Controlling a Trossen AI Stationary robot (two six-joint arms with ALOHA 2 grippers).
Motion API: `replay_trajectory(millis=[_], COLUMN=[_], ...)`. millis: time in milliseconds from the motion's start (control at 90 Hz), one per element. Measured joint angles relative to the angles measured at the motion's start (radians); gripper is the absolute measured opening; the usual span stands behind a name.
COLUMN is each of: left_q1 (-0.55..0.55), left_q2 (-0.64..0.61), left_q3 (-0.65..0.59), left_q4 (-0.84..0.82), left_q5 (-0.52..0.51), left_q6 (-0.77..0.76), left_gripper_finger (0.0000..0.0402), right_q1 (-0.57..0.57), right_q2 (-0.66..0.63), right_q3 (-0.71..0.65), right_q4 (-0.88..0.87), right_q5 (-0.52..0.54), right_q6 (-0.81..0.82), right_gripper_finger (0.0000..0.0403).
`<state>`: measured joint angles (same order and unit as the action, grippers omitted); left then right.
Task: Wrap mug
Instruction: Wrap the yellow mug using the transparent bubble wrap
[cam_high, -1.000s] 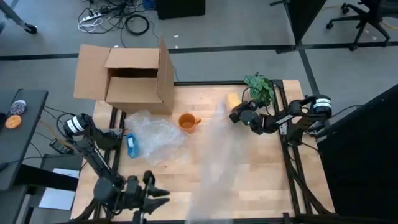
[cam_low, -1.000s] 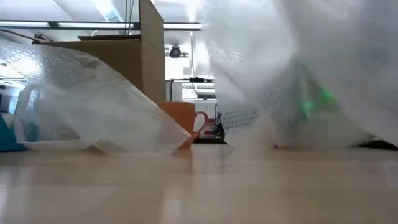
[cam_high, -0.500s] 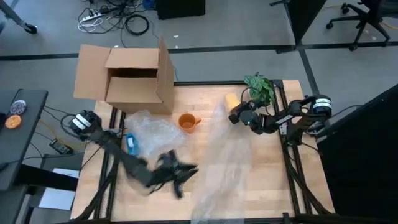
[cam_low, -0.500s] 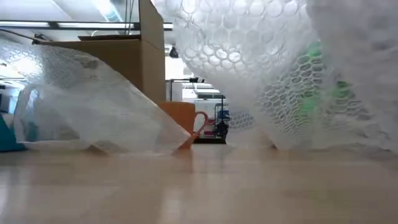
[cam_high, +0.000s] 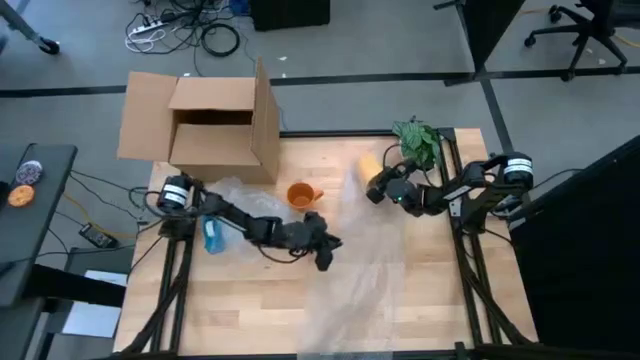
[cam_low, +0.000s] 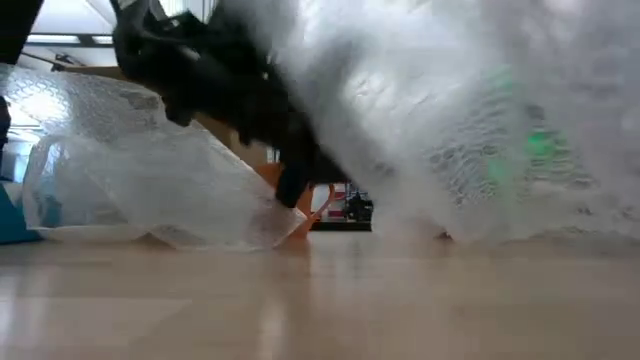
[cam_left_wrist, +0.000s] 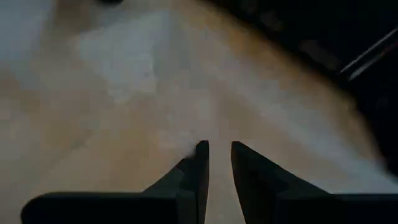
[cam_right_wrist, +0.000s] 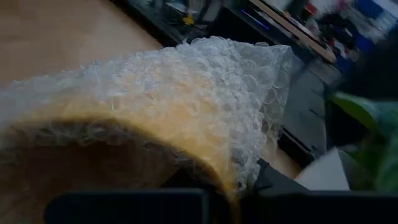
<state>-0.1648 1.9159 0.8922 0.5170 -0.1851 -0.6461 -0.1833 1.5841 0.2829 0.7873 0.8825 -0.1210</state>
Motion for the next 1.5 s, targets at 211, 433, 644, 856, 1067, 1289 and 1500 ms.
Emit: replay_trajectory(millis=[211, 433, 644, 856, 1067, 1289, 1500], left_q1=[0.007, -0.009, 0.002, 0.042, 0.068, 0.075, 0.080], left_q2=[-0.102, -0.316, -0.388, -0.142, 0.084, 0.062, -0.019], left_q3=[0.003, 0.012, 0.065, 0.107, 0.140, 0.146, 0.136], left_q4=[-0.462, -0.549, -0.297, -0.172, -0.198, -0.464, -0.568], left_q5=[0.132, 0.141, 0.012, -0.035, 0.118, 0.170, 0.191], left_q6=[-0.093, -0.149, 0.102, 0.157, 0.042, 0.028, 0.104], left_gripper_finger=[0.0052, 0.0052, 0.0050, 0.0032, 0.0019, 0.0018, 0.0018], right_q1=[0.012, 0.012, 0.013, 0.013, 0.023, 0.101, 0.201], right_q2=[0.000, 0.000, 0.002, 0.002, 0.001, -0.001, 0.000], right_q3=[-0.038, -0.108, -0.115, -0.117, -0.154, -0.184, -0.148], right_q4=[0.051, 0.215, 0.309, 0.330, 0.352, 0.376, 0.367], right_q5=[0.026, 0.031, -0.039, -0.058, -0.117, -0.146, -0.103], right_q6=[0.014, 0.214, 0.229, 0.106, -0.060, -0.360, -0.650], right_gripper_finger=[0.0000, 0.0000, 0.0000, 0.0000, 0.0000, 0.0000, 0.0000])
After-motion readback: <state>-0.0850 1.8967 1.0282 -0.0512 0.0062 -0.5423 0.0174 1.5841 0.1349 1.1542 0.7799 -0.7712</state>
